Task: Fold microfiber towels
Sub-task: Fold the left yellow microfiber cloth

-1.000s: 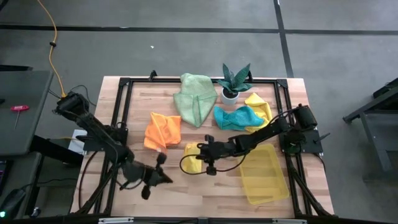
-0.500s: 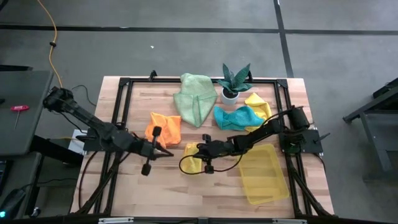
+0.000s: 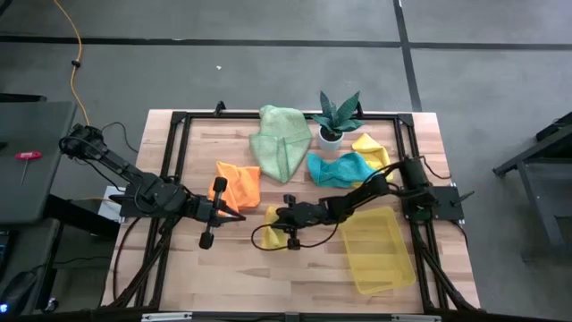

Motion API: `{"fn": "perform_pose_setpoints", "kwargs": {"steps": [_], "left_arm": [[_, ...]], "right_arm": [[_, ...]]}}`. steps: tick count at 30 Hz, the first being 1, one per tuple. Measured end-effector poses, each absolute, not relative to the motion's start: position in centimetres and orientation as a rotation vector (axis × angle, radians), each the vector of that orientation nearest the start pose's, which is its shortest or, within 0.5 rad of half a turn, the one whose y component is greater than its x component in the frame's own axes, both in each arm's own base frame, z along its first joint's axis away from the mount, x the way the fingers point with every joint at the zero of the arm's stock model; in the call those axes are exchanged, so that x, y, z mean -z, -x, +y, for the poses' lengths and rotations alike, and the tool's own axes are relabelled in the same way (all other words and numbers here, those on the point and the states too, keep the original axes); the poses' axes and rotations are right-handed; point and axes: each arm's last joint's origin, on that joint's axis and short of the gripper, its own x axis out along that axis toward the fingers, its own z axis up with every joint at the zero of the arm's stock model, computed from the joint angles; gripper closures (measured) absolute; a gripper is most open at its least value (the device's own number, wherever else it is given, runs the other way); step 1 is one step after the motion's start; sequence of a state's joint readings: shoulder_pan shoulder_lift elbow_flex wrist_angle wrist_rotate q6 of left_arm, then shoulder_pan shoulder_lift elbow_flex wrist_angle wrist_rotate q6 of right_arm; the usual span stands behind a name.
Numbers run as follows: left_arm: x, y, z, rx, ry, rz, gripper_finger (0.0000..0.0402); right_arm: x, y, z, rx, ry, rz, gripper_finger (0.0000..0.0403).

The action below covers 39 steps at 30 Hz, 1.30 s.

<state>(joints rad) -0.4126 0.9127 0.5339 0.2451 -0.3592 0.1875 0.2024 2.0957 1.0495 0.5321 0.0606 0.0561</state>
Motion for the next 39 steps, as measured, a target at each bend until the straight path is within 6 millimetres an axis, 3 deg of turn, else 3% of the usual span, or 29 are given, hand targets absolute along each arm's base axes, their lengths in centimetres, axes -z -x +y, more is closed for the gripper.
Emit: {"fn": "perform_pose_setpoints", "kwargs": {"steps": [8,20,23,28,33,39], "left_arm": [[-26.4,-18.9,-7.2,0.065,-0.239,0.123,0.0401],[-26.4,-18.9,-7.1,0.047,-0.241,0.128,0.0401],[-26.4,-18.9,-7.1,0.047,-0.241,0.128,0.0401],[-26.3,-18.9,-7.1,0.048,-0.245,0.136,0.0402],[-26.3,-18.9,-7.1,0.048,-0.244,0.136,0.0401],[-26.3,-18.9,-7.1,0.048,-0.244,0.135,0.0401]], "right_arm": [[-11.3,-41.8,8.1,-0.147,0.038,0.466,0.0403],[-10.8,-41.8,7.3,-0.120,0.035,0.505,0.0403],[-11.7,-41.6,7.4,-0.123,0.032,0.492,0.0403],[-13.9,-40.3,8.7,-0.151,0.058,0.574,0.0403],[-14.2,-38.5,10.5,-0.141,0.086,0.720,0.0403],[-14.3,-38.2,12.2,-0.179,0.079,0.693,0.0403]]}}
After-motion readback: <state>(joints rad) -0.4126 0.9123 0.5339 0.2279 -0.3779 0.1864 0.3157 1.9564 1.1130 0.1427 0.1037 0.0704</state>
